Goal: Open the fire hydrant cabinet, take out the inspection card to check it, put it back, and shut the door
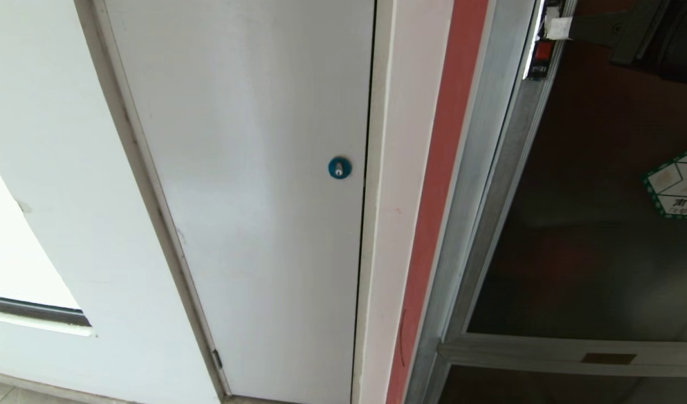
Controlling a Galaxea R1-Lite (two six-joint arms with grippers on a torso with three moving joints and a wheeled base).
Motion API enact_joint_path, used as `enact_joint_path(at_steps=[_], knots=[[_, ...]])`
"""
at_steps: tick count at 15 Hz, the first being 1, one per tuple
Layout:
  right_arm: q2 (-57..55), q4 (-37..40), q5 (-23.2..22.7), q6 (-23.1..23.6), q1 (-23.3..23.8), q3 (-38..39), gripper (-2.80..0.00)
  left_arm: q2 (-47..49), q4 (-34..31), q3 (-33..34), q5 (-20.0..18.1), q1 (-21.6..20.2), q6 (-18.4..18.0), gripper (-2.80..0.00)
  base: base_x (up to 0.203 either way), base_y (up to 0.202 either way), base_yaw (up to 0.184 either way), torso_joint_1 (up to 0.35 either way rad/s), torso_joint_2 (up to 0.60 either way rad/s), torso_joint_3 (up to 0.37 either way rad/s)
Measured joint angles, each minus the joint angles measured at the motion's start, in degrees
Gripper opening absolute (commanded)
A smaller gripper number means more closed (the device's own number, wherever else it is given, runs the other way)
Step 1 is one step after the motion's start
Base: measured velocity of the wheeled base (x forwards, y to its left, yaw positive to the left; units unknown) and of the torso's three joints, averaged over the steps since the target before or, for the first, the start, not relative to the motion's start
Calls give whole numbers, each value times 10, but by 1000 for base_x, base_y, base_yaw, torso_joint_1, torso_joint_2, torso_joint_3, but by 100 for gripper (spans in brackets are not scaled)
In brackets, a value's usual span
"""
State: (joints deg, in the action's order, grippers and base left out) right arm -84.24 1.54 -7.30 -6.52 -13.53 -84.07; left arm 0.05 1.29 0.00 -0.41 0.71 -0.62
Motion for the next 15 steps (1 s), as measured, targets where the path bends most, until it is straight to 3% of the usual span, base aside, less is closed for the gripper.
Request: enact_joint_path(at_steps=[5,15], knots=[[1,25,0,0,0,9,-280,0,1,0,0,0,0,-280,0,0,0,0,0,0],[29,3,-2,0,-1,26,-280,0,0,0,0,0,0,-280,0,0,0,0,0,0]])
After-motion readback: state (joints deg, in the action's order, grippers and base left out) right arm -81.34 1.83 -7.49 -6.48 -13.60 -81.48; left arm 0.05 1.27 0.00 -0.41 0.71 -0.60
